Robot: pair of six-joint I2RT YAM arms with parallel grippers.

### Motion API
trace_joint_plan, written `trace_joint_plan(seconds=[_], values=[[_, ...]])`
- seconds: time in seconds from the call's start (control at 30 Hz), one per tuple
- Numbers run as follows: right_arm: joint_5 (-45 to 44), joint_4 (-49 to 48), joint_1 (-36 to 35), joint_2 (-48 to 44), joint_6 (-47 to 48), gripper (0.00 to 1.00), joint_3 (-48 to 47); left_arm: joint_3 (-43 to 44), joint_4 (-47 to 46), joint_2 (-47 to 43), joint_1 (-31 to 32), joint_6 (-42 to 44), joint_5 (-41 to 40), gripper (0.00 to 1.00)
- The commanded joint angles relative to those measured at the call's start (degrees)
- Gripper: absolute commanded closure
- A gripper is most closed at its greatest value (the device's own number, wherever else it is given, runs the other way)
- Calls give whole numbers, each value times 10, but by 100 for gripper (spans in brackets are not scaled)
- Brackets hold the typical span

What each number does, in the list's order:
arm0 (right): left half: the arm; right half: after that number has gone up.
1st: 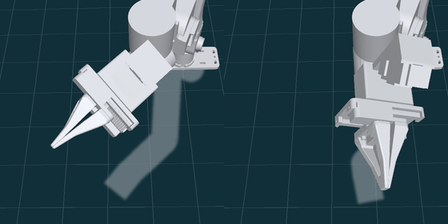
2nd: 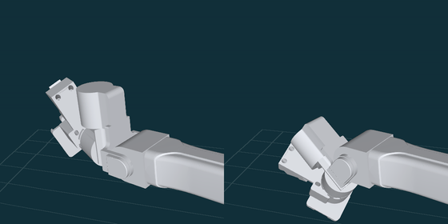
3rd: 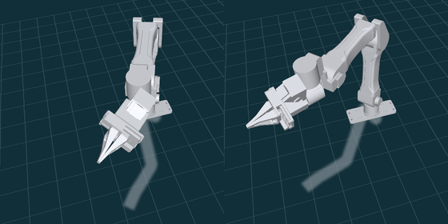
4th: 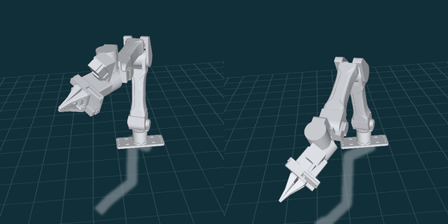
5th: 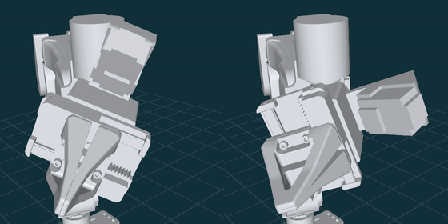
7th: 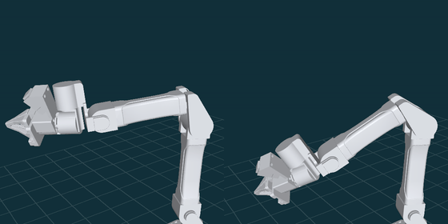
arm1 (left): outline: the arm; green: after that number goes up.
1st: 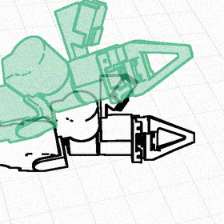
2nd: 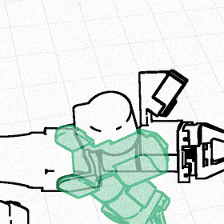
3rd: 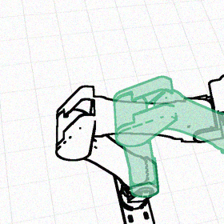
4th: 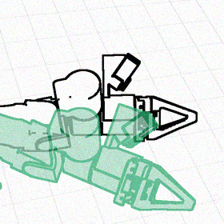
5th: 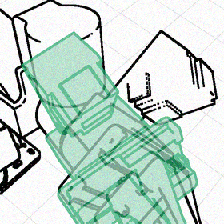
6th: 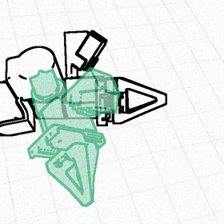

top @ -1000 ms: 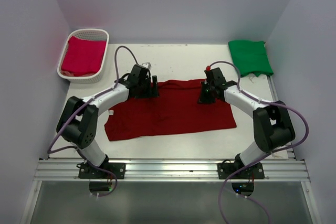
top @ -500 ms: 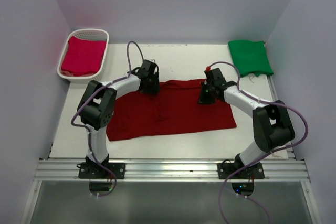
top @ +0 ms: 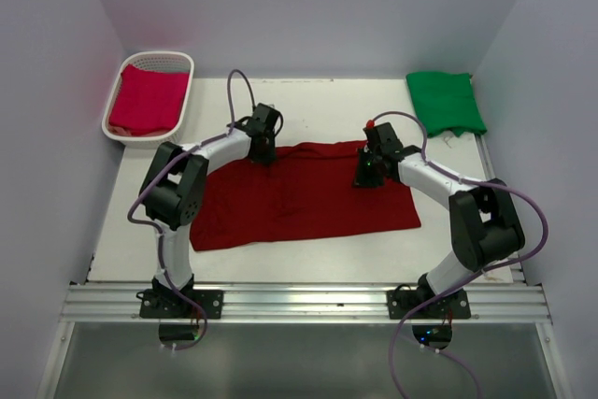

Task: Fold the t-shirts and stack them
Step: Fold the tshirt

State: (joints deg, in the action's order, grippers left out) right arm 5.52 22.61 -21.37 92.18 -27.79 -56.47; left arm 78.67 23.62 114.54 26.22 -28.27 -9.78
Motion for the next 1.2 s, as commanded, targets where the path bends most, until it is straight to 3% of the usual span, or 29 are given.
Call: trace_joint_plan(seconds=[0.0, 0.1, 0.27, 0.4, 1.17], values=[[-1, -13, -1, -13, 9, 100, 0, 29, 8, 12, -8, 14, -12, 89], [-4, -11, 0, -16, 9, 100, 2, 32, 18, 11, -9, 9, -17, 89], [-9, -9, -1, -18, 10, 100, 4, 13, 31, -28, -7, 0, -27, 68], [-5, -12, 0, -15, 9, 100, 3, -13, 29, -54, -6, 6, -33, 63], [-3, -11, -1, -10, 7, 100, -6, -12, 51, 3, 5, 45, -1, 64]])
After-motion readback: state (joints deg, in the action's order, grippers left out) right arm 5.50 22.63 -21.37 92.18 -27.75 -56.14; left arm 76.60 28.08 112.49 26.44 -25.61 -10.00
